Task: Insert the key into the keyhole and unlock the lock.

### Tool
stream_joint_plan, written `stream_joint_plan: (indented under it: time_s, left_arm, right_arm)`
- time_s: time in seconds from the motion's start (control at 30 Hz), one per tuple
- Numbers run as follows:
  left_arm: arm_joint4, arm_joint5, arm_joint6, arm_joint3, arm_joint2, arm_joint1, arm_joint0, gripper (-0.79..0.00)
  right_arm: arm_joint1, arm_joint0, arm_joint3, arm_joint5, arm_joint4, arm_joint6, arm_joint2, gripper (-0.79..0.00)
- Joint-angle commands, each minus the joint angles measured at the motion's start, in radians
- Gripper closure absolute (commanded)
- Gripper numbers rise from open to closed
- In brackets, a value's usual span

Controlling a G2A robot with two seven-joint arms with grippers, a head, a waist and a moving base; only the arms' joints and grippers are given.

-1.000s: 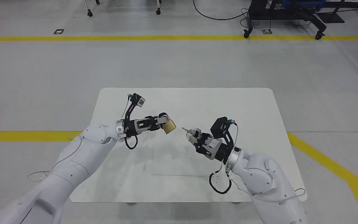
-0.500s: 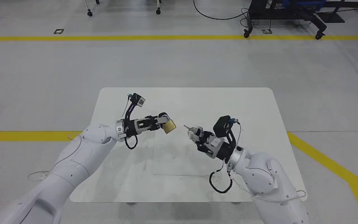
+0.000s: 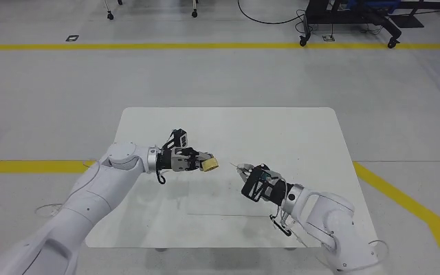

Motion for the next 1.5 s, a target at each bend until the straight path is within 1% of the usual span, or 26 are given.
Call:
stream_joint_plan:
  time_s: [0.0,0.1,0.2,0.4,0.47,0.6,0.83,0.93,1.47]
  left_arm:
    - [0.014,0.051,0.003,0.016,0.014,-0.013,-0.01,0.0]
    - [0.03,0.087,0.022,0.043,0.029,-0.035,-0.027,0.0]
    - [0.048,0.094,0.043,0.071,0.04,-0.055,-0.043,0.0]
    - [0.045,0.092,0.034,0.105,0.045,-0.091,-0.058,0.0]
    - [0.052,0.087,0.03,0.12,0.045,-0.101,-0.064,0.0]
    - [0.078,0.067,0.035,0.144,0.045,-0.116,-0.073,0.0]
    - [0.095,0.063,0.012,0.177,0.035,-0.135,-0.078,0.0]
    - [0.107,0.064,0.006,0.186,0.031,-0.142,-0.079,0.0]
    - [0.154,0.073,-0.033,0.213,0.004,-0.168,-0.078,0.0]
  right_arm:
    - [0.001,0.004,0.001,0.008,-0.097,-0.016,-0.03,0.0]
    - [0.002,0.011,0.003,0.016,-0.177,-0.041,-0.061,0.0]
    - [0.003,0.01,0.003,0.03,-0.227,-0.058,-0.074,0.0]
    - [0.006,0.0,-0.022,0.043,-0.345,-0.026,-0.106,0.0]
    - [0.008,-0.001,-0.034,0.038,-0.397,-0.018,-0.121,0.0]
    - [0.008,-0.008,-0.051,0.061,-0.465,-0.007,-0.144,0.0]
    - [0.009,-0.021,-0.088,0.065,-0.578,0.024,-0.182,0.0]
    - [0.007,-0.02,-0.09,0.076,-0.636,0.063,-0.197,0.0]
    - [-0.005,-0.003,-0.09,0.077,-0.74,0.099,-0.259,0.0]
